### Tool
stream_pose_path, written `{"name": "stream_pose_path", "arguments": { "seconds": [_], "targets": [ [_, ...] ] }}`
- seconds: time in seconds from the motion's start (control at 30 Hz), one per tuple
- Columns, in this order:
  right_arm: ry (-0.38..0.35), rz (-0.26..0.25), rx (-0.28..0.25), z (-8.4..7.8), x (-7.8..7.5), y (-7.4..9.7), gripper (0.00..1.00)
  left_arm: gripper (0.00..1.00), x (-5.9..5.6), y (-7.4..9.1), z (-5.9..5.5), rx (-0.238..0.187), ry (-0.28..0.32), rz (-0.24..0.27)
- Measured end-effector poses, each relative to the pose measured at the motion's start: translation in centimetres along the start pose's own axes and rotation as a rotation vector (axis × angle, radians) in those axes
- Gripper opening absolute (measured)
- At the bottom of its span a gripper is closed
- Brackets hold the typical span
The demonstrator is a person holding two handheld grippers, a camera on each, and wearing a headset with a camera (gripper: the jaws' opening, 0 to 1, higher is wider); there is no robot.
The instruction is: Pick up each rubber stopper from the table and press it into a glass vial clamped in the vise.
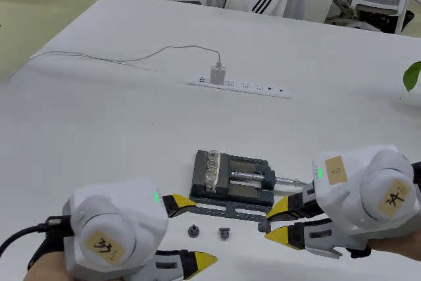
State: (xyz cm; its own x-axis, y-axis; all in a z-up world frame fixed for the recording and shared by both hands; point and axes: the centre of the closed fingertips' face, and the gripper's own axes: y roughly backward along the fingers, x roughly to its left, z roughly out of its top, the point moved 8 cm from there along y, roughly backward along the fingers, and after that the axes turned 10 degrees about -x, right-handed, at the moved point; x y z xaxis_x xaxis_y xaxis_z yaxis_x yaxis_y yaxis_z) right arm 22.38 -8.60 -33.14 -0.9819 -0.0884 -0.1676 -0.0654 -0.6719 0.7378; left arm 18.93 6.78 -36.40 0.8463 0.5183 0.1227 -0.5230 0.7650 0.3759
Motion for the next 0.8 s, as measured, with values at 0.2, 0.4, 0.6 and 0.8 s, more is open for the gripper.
{"name": "stream_pose_path", "arguments": {
  "seconds": [0.2,0.4,0.6,0.8],
  "targets": [
    [0.059,0.044,0.037,0.5,0.5,-0.1,0.08,0.34,-0.6,-1.6,0.7,0.013,-0.046,-0.046],
    [0.099,0.077,0.07,0.5,0.9,-0.4,0.08,0.29,-1.4,-3.0,1.4,0.025,-0.079,-0.101],
    [0.081,0.102,0.06,0.5,1.3,-0.7,0.08,0.19,-2.1,-3.8,2.0,0.026,-0.066,-0.149],
    [0.065,0.105,0.053,0.5,1.4,-0.7,0.08,0.15,-2.5,-4.1,2.4,0.023,-0.083,-0.179]
  ]
}}
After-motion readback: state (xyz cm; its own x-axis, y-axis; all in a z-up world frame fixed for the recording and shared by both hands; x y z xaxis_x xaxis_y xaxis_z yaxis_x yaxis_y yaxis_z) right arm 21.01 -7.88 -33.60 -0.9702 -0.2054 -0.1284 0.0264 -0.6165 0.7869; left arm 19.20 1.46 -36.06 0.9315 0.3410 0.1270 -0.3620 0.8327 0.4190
